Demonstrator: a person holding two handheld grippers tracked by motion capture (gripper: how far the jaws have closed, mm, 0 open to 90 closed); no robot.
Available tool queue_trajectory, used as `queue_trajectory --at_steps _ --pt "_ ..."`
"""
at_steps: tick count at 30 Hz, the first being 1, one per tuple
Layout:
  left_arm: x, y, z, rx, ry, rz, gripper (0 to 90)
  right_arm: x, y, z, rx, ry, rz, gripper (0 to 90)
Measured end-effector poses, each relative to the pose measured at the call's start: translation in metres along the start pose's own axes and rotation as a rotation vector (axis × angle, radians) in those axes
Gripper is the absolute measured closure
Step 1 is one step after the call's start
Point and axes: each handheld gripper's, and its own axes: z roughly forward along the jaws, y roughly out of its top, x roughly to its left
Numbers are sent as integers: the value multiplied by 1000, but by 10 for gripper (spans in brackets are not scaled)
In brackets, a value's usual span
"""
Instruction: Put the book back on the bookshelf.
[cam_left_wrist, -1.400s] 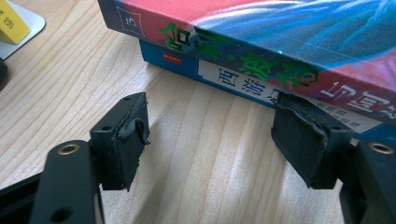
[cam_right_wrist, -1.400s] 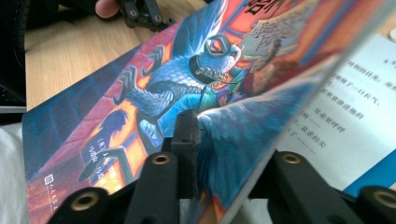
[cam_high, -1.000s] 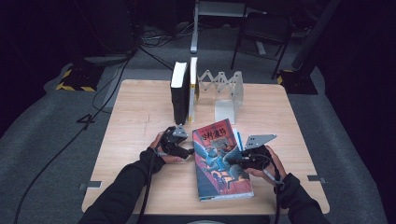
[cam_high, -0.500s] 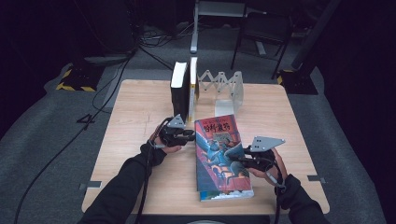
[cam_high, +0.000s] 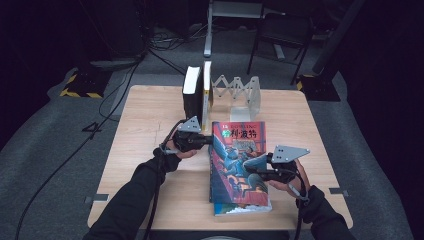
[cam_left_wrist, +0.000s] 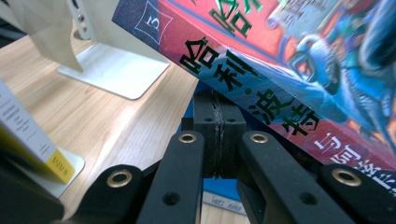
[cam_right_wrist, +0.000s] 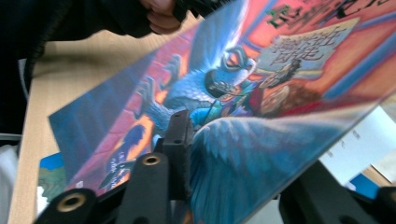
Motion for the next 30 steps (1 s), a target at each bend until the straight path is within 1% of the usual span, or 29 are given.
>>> queue_trajectory --at_steps 1,4,6,8,10,11,13,15,16,17,19,20,23,26,28,30 --pt "0 1 1 4 4 7 895 0 -1 1 5 -10 4 681" --pt "3 5 2 3 6 2 896 1 1 0 2 -30 -13 721" --pt "5 8 0 -12 7 -2 897 1 4 -2 -15 -48 -25 749" --pt "6 12 -2 -29 7 -7 897 1 6 -3 -29 -78 -45 761" --pt "8 16 -3 -37 -1 -8 898 0 7 -4 -53 -91 -59 774" --pt "8 20 -3 -38 6 -2 898 0 8 -3 -58 -105 -71 779" --pt "8 26 -4 -36 17 11 898 3 10 -3 -73 -139 -109 789" --pt "7 34 -7 -54 19 21 898 5 12 -2 -81 -170 -142 806" --pt "7 38 -9 -59 24 18 898 6 13 -2 -93 -192 -146 819" --pt "6 42 -12 -59 29 28 898 6 13 -2 -106 -216 -149 831" --pt "4 49 -15 -52 41 47 898 6 14 -3 -122 -263 -153 846" --pt "4 49 -15 -52 41 47 898 6 14 -3 -122 -263 -153 846" --pt "-2 59 -18 -48 48 70 898 8 13 -6 -139 -309 -165 852" --pt "-10 64 -19 -52 50 103 898 13 6 -11 -159 -330 -164 852" --pt "-16 64 -21 -75 39 103 897 18 2 -16 -170 -329 -168 852" --pt "-21 63 -24 -109 23 92 897 25 -3 -22 -177 -342 -193 852"
